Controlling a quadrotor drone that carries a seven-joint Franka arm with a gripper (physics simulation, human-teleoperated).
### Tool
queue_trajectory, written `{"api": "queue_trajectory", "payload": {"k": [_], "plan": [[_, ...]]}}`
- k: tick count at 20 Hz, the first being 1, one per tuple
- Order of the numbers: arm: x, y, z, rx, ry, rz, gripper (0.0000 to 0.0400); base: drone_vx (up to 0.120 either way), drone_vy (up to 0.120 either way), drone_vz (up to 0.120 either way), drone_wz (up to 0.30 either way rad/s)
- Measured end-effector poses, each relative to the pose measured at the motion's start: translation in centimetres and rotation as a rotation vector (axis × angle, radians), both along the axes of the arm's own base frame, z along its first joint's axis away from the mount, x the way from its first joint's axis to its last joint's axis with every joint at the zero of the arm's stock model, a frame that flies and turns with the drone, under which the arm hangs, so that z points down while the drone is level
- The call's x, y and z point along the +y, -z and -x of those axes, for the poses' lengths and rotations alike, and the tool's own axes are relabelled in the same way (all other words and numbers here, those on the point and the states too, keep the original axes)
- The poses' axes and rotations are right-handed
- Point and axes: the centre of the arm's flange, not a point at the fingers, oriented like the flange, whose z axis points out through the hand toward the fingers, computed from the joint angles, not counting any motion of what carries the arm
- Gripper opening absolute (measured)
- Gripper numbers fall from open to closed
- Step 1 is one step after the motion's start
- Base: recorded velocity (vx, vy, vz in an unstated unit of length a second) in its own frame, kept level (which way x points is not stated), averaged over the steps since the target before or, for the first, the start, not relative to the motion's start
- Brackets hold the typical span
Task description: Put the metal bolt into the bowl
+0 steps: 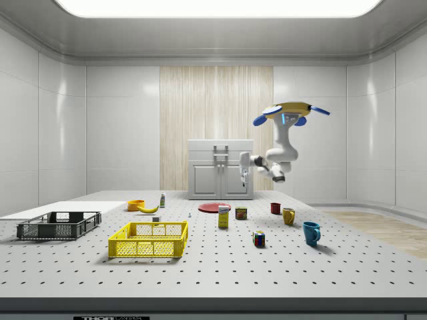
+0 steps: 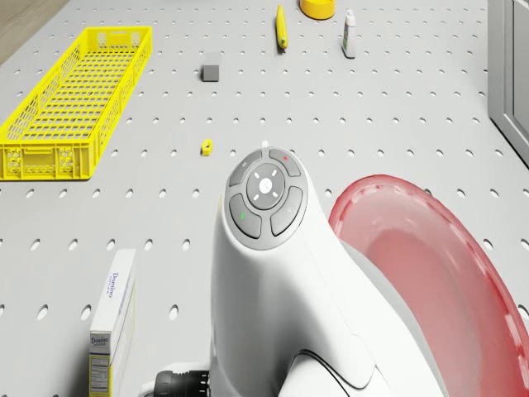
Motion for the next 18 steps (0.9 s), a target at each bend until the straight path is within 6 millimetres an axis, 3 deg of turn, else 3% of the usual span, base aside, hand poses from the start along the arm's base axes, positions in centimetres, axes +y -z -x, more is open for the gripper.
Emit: {"api": "queue_trajectory", "payload": {"k": [14, 18], "plan": [[-0.05, 0.01, 0.0, 0.0, 0.0, 0.006, 0.04, 0.12, 0.0, -0.12, 0.0], [-0.05, 0.01, 0.0, 0.0, 0.0, 0.006, 0.04, 0.12, 0.0, -0.01, 0.0]]}}
